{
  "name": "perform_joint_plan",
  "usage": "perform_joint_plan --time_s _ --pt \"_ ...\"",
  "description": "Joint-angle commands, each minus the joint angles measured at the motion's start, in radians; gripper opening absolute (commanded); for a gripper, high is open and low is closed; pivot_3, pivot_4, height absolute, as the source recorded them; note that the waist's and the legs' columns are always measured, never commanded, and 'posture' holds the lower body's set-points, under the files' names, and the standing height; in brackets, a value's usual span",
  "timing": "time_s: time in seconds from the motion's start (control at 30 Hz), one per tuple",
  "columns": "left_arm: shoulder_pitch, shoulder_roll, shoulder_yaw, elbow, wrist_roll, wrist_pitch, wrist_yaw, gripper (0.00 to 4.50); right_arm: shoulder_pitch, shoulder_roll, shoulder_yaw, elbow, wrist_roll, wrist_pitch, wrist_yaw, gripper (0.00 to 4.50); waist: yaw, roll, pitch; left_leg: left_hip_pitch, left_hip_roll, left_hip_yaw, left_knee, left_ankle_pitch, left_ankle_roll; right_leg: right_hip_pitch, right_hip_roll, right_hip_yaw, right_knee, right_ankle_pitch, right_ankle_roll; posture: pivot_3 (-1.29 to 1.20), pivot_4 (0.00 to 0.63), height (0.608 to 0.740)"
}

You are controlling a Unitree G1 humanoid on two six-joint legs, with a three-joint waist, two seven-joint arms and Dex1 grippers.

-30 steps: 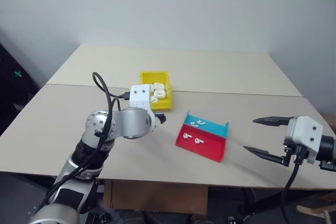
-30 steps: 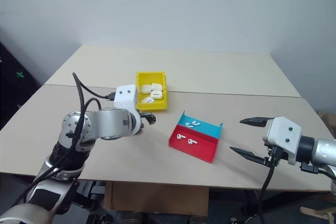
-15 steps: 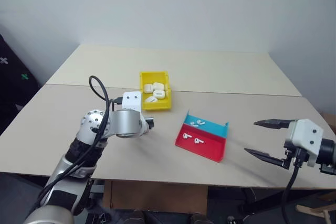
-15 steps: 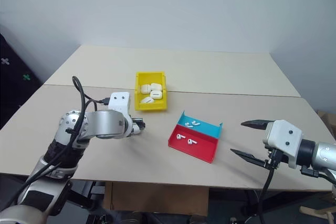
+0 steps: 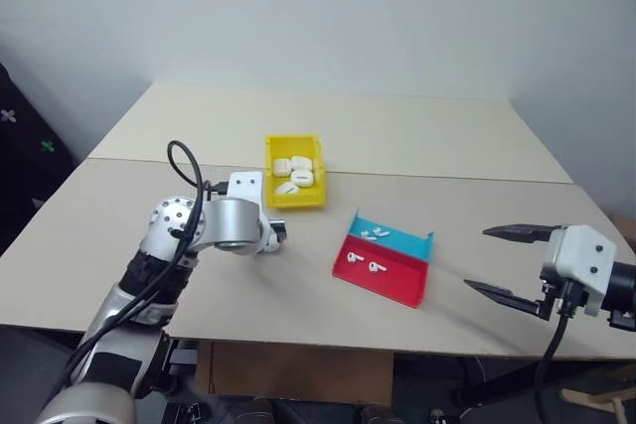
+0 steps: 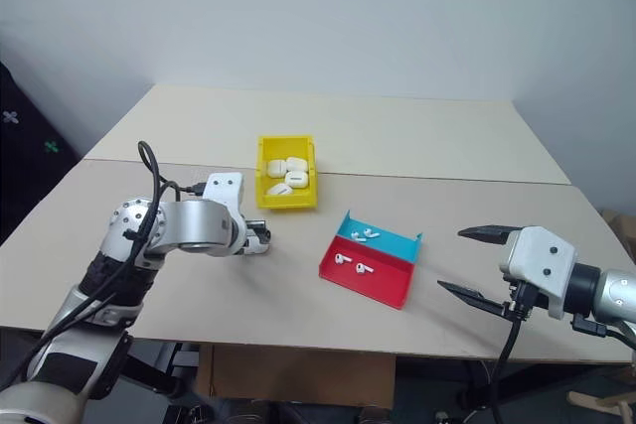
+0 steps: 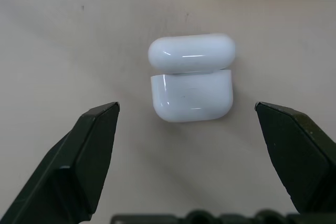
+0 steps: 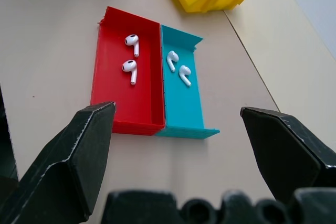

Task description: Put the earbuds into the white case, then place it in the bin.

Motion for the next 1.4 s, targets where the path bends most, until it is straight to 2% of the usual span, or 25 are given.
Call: perform_joint_plan --time_s 0.03,0.63,1.17,1.4 --pt "-0.038 -0.006 -0.014 0.022 0.025 0.005 -0.022 4.50 0.005 -0.006 -0.050 -0.025 0.009 0.007 -0.006 4.43 -0.001 0.000 0.000 0.000 0.000 0.000 0.000 0.000 0.000 0.000 0.000 0.000 0.000 0.000 0.000 0.00 0.150 0.740" --pt "-0.038 -0.105 0.033 0.140 0.242 0.058 -0.133 4.50 0.049 0.005 -0.080 -0.050 0.007 0.019 -0.017 4.43 -0.001 -0.001 0.000 -0.001 0.000 0.000 0.000 0.000 0.000 -0.001 0.000 0.000 0.000 0.000 0.000 0.00 0.150 0.740" --pt "-0.020 -0.223 0.169 0.191 0.451 0.144 -0.162 4.50 0.052 0.007 -0.072 -0.050 0.003 0.025 -0.019 4.43 -0.005 -0.001 0.001 -0.001 0.000 -0.001 0.000 0.000 0.000 -0.001 0.000 -0.001 0.000 0.000 0.001 0.00 0.150 0.740" --pt "-0.013 -0.278 0.244 0.203 0.498 0.206 -0.173 4.50 0.052 0.004 -0.070 -0.048 0.001 0.028 -0.019 4.43 -0.005 -0.001 0.001 -0.002 0.000 -0.001 0.000 0.000 0.000 -0.001 0.000 -0.001 0.000 0.001 0.003 0.00 0.150 0.740"
